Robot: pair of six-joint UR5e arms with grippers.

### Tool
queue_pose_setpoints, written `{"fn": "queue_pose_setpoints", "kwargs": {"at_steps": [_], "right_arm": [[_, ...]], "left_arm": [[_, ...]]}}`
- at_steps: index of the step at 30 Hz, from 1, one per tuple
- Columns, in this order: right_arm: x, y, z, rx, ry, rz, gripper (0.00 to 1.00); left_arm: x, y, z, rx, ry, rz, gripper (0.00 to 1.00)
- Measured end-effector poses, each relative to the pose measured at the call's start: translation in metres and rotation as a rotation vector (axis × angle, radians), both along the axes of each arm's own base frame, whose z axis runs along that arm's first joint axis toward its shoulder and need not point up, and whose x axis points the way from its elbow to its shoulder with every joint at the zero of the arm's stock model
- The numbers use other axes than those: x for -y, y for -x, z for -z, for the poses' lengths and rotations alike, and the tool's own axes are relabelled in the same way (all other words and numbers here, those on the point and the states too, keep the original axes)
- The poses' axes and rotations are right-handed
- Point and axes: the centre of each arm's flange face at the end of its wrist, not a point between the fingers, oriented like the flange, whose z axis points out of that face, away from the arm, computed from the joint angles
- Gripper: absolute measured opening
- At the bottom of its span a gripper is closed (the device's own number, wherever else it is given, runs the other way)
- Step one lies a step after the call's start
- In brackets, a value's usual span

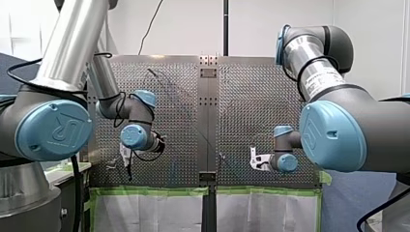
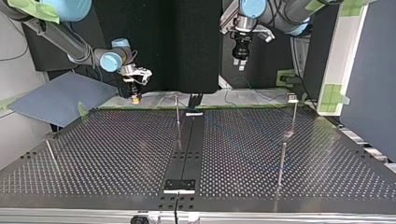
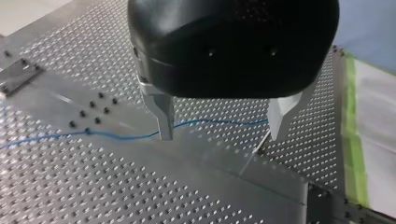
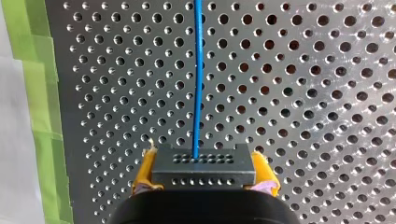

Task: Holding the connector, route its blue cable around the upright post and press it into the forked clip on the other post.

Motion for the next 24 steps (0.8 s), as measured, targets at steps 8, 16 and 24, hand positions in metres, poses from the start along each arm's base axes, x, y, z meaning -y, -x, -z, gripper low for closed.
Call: {"fn": "queue_pose_setpoints", "kwargs": {"at_steps": [8, 16, 24], "right_arm": [[0.0, 0.0, 0.0, 0.001, -0.004, 0.001, 0.0], [-0.001, 0.0, 0.001, 0.005, -0.009, 0.0, 0.0], [-0.002, -0.002, 0.001, 0.007, -0.011, -0.008, 0.0]], "left_arm": [[0.024, 0.01, 0.018, 0.021, -0.062, 0.082, 1.0], [0.049, 0.02, 0.037, 0.055, -0.127, 0.151, 1.0], [0.083, 0.013, 0.046, 0.127, -0.136, 0.16, 1.0]]}}
